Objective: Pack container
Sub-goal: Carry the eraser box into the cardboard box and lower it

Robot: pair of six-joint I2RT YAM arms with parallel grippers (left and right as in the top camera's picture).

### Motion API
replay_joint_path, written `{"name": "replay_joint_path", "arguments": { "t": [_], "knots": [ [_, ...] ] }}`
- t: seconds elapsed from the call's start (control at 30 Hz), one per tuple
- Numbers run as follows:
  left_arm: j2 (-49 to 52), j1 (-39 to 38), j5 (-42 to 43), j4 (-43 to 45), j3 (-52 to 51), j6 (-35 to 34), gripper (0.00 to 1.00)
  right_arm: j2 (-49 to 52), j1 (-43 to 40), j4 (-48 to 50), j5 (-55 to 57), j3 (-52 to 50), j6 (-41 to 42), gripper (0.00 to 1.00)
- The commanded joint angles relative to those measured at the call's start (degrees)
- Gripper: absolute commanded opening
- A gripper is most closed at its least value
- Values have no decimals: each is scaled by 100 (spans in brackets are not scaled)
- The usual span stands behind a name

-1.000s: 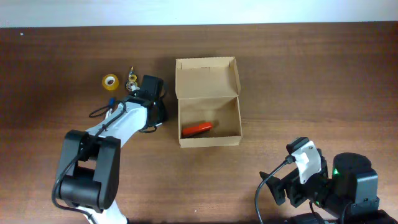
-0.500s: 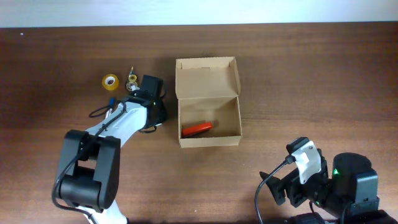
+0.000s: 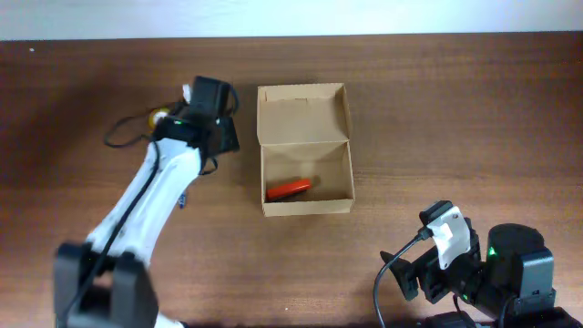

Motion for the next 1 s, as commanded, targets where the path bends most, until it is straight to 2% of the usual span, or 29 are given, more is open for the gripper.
{"name": "replay_joint_path", "arguments": {
  "t": [0.0, 0.27, 0.57, 0.67, 0.97],
  "knots": [
    [-507, -249, 79, 72, 107, 927, 18, -28, -42, 15, 55, -15, -2, 99],
    [-581, -1178, 1421, 649, 107, 2505, 18, -28, -42, 15, 55, -15, -2, 99],
    [85, -1943, 2251, 1163, 107, 4144, 20, -28, -42, 15, 55, -15, -2, 99],
    [409, -2142, 2306, 1209, 107, 4444, 23, -28, -42, 15, 55, -15, -2, 99],
    [754, -2448, 2308, 1340, 107, 4441, 23, -28, -42, 15, 55, -15, -2, 99]
  ]
}}
